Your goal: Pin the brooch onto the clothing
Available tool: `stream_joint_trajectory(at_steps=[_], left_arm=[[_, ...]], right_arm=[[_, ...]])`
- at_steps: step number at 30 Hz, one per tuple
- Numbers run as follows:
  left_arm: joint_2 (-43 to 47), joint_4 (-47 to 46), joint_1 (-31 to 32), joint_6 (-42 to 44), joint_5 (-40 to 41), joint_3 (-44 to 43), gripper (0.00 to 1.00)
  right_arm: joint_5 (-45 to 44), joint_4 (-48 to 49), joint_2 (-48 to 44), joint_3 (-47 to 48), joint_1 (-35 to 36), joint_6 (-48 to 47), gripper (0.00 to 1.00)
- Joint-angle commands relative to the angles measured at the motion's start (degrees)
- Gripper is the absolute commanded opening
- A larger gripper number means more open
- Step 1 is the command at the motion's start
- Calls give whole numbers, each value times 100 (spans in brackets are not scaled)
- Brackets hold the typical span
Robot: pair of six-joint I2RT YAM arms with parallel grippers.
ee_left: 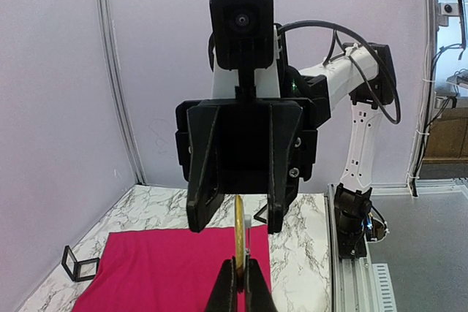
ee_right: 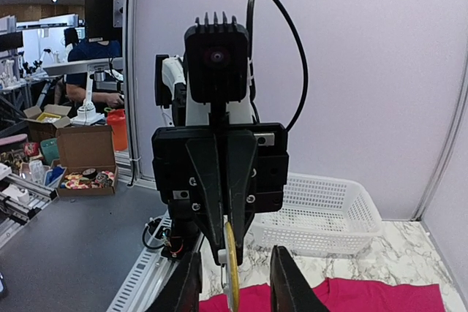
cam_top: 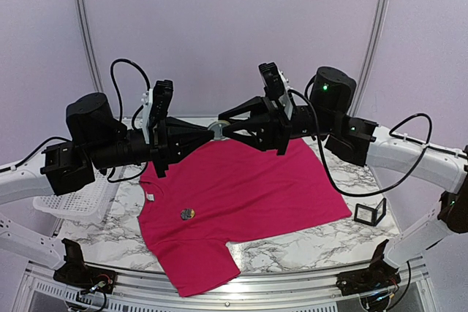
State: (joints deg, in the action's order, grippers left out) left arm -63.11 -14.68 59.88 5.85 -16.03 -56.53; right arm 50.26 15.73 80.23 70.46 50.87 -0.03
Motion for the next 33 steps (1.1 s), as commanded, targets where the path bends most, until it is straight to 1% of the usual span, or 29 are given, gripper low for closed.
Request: stream_joint_trajectory(at_steps=[1,8,11,16,19,21,22,27,33], left_arm=[[31,-9,-29,135,-6,-244,0],[46,-68,-29,190,-5,-244,0],[47,-88,-29,194,-18,-231,0],[79,-129,-29,198,-14,-201,0],[95,-157,-29,197,-14,-179,0],[121,-166,-29,208,-22,-161,0],[130,-174,-29,225,-47,-150,0],[139,-170,-20,500,-460,-87,0],[-3,-133,-2,774,-1032,-136,0]], right_arm=[[-36,-63,75,188,36,63,32],[-84,-87,175,223,80,108,34],[-131,-99,202,248,101,109,29],[-165,-120,204,227,107,91,27],[-186,-122,196,216,101,91,24],[-201,-123,195,206,107,91,21],[-208,-129,202,210,107,98,18],[-183,-248,293,317,107,76,11],[-204,-536,409,495,106,12,8]])
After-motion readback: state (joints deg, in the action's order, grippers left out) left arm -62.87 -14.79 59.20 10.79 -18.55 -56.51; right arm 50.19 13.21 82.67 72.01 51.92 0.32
